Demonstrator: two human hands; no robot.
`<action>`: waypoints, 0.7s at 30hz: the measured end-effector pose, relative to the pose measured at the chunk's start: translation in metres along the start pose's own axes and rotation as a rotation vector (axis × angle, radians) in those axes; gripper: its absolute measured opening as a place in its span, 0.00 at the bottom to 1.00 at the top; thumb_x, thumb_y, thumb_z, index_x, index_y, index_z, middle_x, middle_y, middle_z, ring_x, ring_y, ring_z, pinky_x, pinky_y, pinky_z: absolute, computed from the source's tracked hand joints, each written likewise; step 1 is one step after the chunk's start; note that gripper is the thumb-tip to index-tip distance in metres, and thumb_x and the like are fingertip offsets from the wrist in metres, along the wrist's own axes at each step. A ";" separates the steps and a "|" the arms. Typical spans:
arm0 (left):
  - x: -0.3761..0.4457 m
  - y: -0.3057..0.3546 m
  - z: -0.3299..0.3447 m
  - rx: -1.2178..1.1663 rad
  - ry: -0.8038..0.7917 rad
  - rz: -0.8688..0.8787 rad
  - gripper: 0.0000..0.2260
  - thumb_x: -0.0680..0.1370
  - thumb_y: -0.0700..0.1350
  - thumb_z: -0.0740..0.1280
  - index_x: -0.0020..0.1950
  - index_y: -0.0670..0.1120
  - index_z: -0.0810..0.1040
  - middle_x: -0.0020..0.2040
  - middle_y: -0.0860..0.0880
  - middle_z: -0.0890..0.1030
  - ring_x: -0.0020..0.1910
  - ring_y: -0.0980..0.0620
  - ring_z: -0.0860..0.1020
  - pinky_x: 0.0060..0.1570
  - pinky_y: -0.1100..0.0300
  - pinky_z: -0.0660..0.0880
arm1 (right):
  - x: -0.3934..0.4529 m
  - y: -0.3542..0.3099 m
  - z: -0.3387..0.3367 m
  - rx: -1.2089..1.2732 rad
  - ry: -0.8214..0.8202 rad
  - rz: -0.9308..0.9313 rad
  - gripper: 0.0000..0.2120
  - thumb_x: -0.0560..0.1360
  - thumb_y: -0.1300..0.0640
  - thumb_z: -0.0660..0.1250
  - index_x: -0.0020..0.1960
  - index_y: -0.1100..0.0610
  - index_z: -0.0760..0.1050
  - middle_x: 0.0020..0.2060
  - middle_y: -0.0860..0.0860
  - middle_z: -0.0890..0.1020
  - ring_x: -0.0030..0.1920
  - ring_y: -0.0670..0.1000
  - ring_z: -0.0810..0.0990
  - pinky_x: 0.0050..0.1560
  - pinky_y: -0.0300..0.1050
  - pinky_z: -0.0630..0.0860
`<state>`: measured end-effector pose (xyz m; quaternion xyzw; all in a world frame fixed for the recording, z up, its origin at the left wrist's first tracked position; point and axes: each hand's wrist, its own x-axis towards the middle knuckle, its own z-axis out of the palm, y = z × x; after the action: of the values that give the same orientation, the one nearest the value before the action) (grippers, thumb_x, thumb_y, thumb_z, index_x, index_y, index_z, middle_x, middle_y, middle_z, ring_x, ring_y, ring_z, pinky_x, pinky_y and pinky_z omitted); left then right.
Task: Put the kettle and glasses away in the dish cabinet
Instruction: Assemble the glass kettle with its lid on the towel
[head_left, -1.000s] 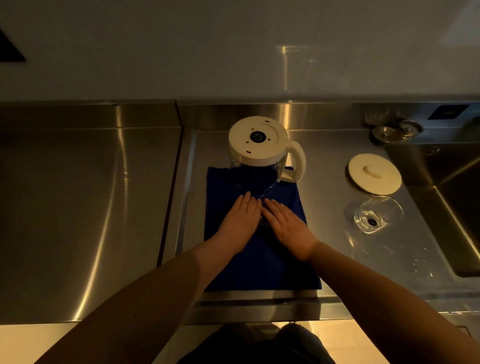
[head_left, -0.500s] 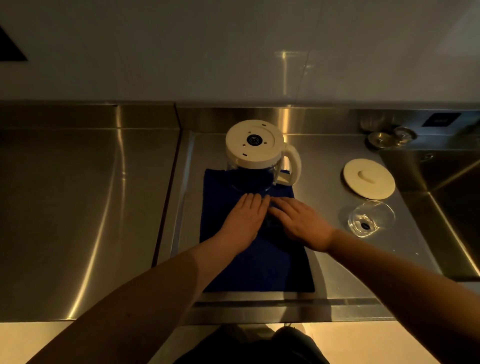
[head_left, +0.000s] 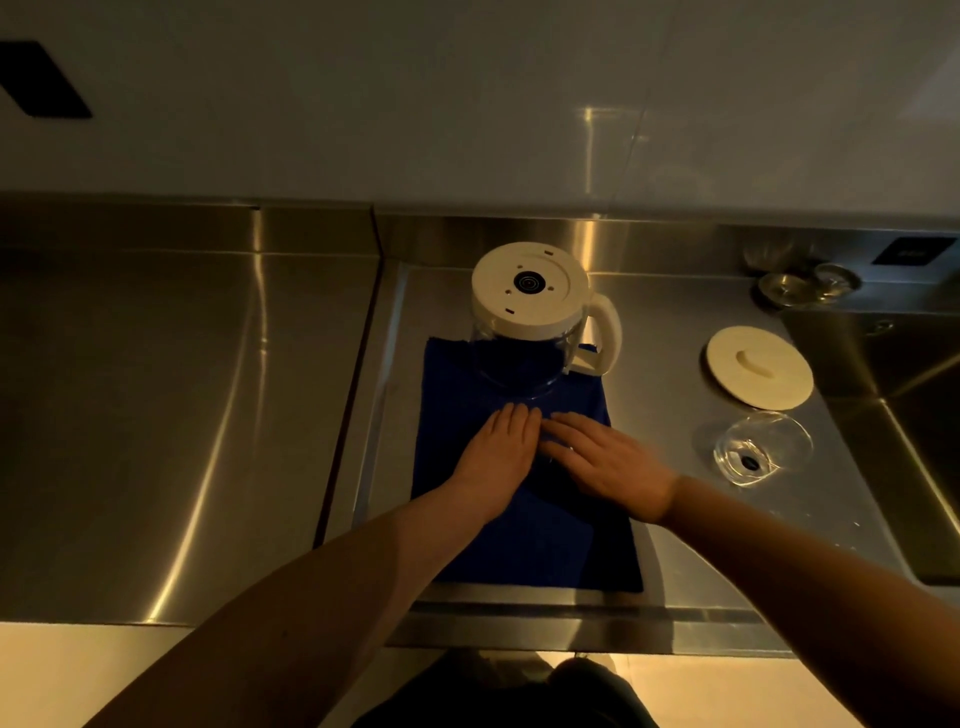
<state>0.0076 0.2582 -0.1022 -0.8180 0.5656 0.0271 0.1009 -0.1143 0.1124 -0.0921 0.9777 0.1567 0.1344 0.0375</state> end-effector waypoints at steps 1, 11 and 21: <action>0.001 -0.002 0.000 -0.010 0.004 0.006 0.38 0.78 0.43 0.65 0.75 0.36 0.41 0.76 0.38 0.51 0.75 0.42 0.51 0.74 0.52 0.48 | 0.000 0.002 0.000 0.008 -0.008 -0.002 0.31 0.65 0.62 0.76 0.65 0.62 0.69 0.62 0.61 0.76 0.63 0.60 0.74 0.65 0.51 0.64; -0.005 -0.020 0.005 -0.100 0.057 0.026 0.37 0.80 0.52 0.60 0.76 0.37 0.40 0.77 0.39 0.48 0.76 0.43 0.47 0.73 0.53 0.41 | 0.013 0.005 -0.007 0.152 -0.130 0.032 0.36 0.70 0.65 0.71 0.73 0.65 0.57 0.73 0.60 0.59 0.73 0.57 0.58 0.69 0.50 0.55; -0.010 -0.033 0.003 -0.403 0.165 0.038 0.40 0.78 0.50 0.65 0.76 0.41 0.40 0.77 0.43 0.52 0.76 0.48 0.53 0.72 0.61 0.45 | 0.024 -0.013 0.011 0.244 -0.123 0.144 0.39 0.74 0.64 0.67 0.76 0.62 0.47 0.76 0.59 0.51 0.74 0.55 0.54 0.70 0.49 0.58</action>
<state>0.0351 0.2793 -0.0990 -0.8102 0.5705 0.0747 -0.1121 -0.0935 0.1320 -0.0981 0.9902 0.0986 0.0564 -0.0816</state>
